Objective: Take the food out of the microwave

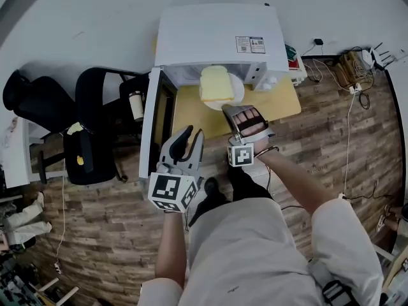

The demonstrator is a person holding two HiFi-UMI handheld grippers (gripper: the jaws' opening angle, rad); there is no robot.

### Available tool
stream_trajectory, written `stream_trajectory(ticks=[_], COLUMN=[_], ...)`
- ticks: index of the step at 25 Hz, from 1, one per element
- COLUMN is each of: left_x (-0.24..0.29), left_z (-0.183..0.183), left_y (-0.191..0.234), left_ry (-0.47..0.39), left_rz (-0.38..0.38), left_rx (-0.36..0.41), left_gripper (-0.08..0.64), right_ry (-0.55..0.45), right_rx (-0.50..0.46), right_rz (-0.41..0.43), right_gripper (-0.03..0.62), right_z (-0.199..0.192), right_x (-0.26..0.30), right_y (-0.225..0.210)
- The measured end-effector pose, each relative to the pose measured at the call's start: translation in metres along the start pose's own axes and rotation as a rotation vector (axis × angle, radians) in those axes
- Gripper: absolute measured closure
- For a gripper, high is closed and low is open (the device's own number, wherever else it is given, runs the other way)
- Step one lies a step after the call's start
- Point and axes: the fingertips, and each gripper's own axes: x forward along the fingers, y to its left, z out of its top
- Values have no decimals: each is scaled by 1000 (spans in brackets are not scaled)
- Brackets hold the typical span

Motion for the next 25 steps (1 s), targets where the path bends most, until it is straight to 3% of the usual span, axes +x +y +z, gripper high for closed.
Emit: stream_trajectory(ticks=[11,25], left_x=[-58,-99], left_z=[-7,2], left_y=[-7,-19], left_ry=[-20,-45], left_rz=[-34,-80], left_rx=[29,60], left_gripper=[471,474], right_ry=[45,49], right_rx=[14,54], right_rz=[-34,-51], right_gripper=[581,580], right_z=[34,66], right_x=[-69,-130], right_y=[-24,-109])
